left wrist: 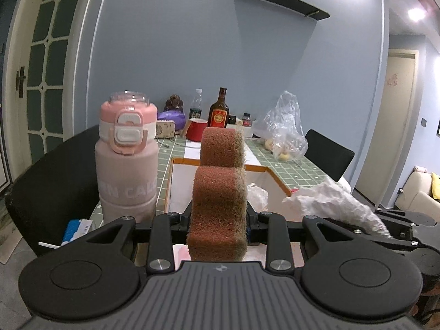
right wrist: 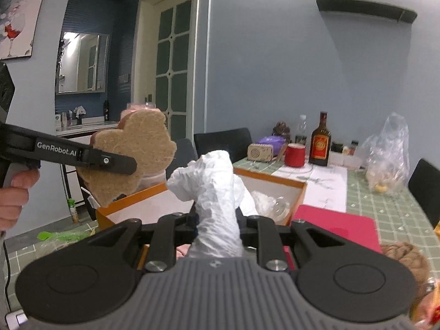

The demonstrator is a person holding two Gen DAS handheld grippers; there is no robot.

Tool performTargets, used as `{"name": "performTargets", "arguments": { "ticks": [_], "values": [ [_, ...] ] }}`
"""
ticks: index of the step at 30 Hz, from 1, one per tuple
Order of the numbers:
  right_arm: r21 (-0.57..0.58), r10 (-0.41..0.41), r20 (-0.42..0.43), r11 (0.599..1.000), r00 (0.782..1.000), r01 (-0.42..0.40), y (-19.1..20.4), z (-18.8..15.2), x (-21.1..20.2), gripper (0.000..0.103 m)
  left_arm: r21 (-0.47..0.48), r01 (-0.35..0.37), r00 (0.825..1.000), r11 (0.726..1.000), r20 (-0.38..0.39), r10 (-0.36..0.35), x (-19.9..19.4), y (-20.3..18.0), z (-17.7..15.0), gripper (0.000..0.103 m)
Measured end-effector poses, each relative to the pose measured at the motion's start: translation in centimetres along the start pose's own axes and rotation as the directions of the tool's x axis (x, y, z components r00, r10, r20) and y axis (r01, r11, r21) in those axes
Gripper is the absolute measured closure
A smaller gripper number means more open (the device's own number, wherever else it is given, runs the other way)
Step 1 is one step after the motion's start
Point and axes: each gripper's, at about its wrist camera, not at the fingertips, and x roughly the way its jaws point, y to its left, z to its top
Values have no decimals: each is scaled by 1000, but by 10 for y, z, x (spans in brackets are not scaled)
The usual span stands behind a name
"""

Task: Organize soft objects
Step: 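Lower the white bag into the orange box with the right gripper while the left carries the sponge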

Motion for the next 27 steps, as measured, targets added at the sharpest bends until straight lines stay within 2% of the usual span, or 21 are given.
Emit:
{"name": "performTargets", "arguments": {
  "ticks": [10, 14, 16, 18, 21, 25, 27],
  "values": [
    [39, 18, -82, 999, 996, -15, -3, 1, 49, 84, -22, -34, 996, 999, -84, 32, 34, 10, -1, 67],
    [38, 29, -130, 999, 991, -24, -5, 17, 68, 84, -23, -43, 995, 999, -91, 40, 38, 15, -2, 67],
    [46, 33, -169, 999, 985, -25, -8, 30, 82, 84, -30, -47, 995, 998, -87, 45, 37, 17, -1, 67],
    [112, 42, -222, 994, 974, -18, -15, 43, 101, 84, -37, -46, 996, 998, -82, 42, 38, 18, 0, 67],
    [212, 99, -284, 977, 954, -39, -26, 57, 132, 84, -38, -55, 995, 998, -84, 52, 41, 18, 2, 67],
    [254, 107, -361, 967, 926, -13, -28, 58, 167, 84, -21, -102, 990, 995, -98, 99, 46, 16, 0, 67],
    [268, 117, -374, 963, 920, -13, -26, 54, 178, 83, -17, -111, 989, 994, -103, 108, 48, 16, 0, 67]
  ]
}}
